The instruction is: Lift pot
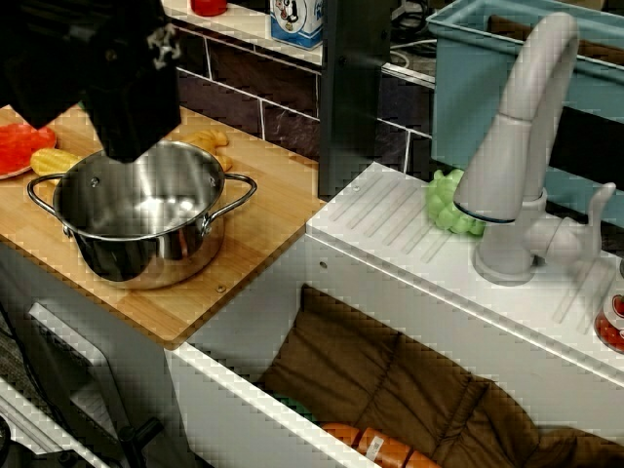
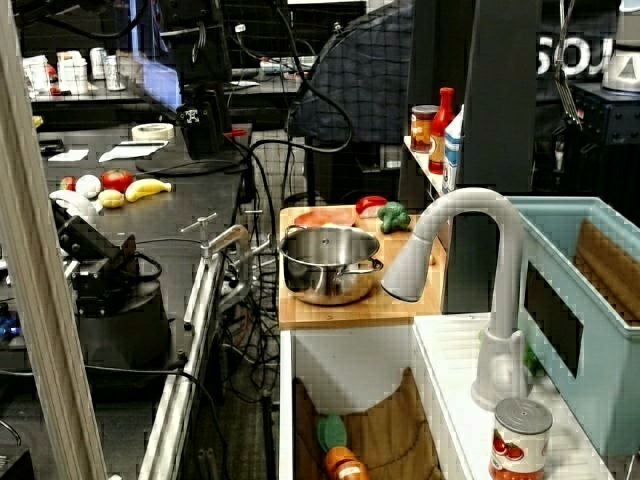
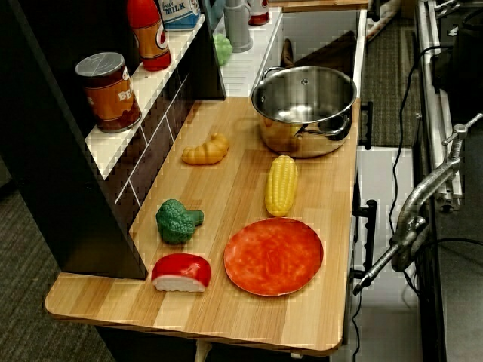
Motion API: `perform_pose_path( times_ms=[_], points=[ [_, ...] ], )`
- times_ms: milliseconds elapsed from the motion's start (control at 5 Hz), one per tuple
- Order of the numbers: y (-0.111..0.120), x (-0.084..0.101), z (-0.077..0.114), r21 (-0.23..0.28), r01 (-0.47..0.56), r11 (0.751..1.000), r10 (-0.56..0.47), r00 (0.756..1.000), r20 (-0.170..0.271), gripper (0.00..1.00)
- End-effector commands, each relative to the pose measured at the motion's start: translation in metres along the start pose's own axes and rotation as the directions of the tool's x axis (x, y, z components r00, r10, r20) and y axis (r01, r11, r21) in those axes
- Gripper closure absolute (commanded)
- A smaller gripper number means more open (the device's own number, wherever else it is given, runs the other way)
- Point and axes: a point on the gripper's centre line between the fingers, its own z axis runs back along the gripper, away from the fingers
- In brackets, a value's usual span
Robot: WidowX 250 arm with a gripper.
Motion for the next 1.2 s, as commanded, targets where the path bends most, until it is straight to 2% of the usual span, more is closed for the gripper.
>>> perform_pose_path(
  times_ms=[0,200,400,600,800,1000],
  points=[
    [0.0,0.0,0.0,0.0,0.0,1.0,0.0,1.0,0.0,0.0],
    [0.004,0.031,0.0,-0.022,-0.042,0.999,0.042,0.999,-0.016,0.0],
    [0.018,0.057,-0.011,0.02,-0.286,0.958,0.287,0.957,-0.035,0.0],
    [0.029,0.071,-0.019,0.048,-0.354,0.934,0.356,0.934,-0.033,0.0],
    [0.037,0.076,-0.023,0.073,-0.401,0.913,0.404,0.914,-0.027,0.0],
    [0.053,0.088,-0.034,0.153,-0.423,0.893,0.438,0.895,-0.08,0.0]
  ],
)
